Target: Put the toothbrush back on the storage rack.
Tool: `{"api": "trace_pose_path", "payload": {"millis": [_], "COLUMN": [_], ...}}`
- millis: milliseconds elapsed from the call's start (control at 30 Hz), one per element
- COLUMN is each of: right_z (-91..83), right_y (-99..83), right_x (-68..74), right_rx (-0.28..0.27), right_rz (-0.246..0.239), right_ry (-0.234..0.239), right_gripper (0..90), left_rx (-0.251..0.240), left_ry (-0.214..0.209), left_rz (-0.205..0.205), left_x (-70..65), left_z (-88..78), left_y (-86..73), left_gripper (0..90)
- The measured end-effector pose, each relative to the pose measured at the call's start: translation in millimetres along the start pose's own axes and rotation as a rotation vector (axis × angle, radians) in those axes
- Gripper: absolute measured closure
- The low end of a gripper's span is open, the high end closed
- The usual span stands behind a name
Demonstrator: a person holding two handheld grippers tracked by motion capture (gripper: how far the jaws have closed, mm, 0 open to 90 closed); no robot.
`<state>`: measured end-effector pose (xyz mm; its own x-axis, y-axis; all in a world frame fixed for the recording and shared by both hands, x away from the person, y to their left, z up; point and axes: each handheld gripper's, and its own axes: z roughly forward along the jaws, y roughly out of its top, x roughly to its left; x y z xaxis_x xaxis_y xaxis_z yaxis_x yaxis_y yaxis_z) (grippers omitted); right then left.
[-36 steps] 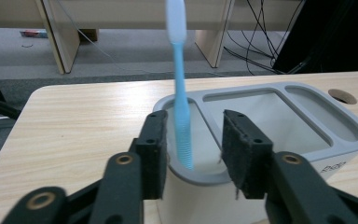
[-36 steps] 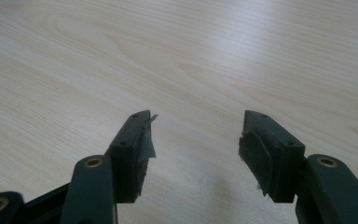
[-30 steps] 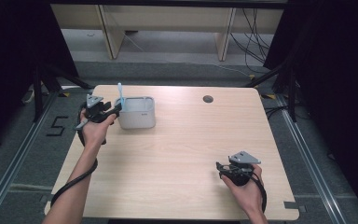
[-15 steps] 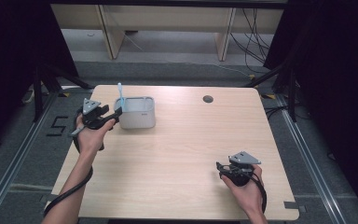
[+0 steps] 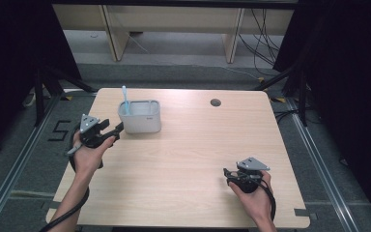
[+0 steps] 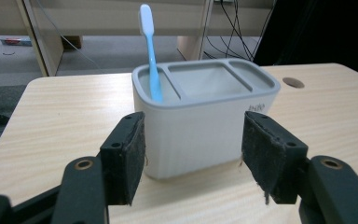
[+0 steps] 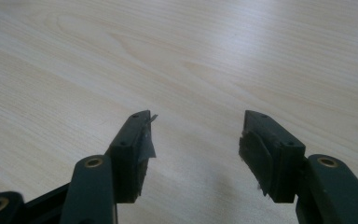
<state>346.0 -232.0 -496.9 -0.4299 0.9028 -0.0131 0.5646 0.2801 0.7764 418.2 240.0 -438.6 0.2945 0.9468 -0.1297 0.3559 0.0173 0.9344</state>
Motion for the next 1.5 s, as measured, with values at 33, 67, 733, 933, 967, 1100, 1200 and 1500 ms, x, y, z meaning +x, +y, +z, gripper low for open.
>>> {"api": "trace_pose_path", "payload": {"millis": [33,67,733,933,967,1100,1200,1500], "right_z": [-0.2,-0.2,-0.6,-0.6,-0.6,0.8,1.1,2.2], "right_y": [0.1,0.2,0.4,0.4,0.3,0.2,0.3,0.1], "right_x": [0.1,-0.1,-0.2,-0.9,0.1,0.2,0.4,1.4], "right_rx": [0.001,0.000,-0.011,-0.018,-0.010,-0.007,-0.007,-0.012], "right_rz": [0.003,0.003,-0.023,-0.022,-0.010,-0.028,-0.026,-0.034], "right_ry": [0.002,0.001,-0.015,-0.014,-0.010,0.007,0.007,-0.006], "right_gripper": [43.7,43.7,43.6,43.6,43.6,43.6,43.6,43.5], "left_rx": [-0.001,-0.001,0.032,0.031,0.038,0.036,0.034,-0.029], "left_ry": [0.001,0.003,0.011,0.000,0.004,-0.004,-0.002,-0.001], "left_rz": [0.001,0.005,0.041,0.060,0.064,0.066,0.071,0.065], "left_x": [0.1,0.3,1.3,2.4,2.3,4.9,7.1,9.3], "left_z": [-2.3,-4.7,-36.5,-46.0,-47.9,-52.3,-53.8,-56.8], "left_y": [-2.7,-5.5,-55.5,-76.4,-80.1,-93.6,-100.9,-110.3], "left_gripper": [39.5,39.5,39.2,38.8,38.8,38.6,38.4,38.2]}}
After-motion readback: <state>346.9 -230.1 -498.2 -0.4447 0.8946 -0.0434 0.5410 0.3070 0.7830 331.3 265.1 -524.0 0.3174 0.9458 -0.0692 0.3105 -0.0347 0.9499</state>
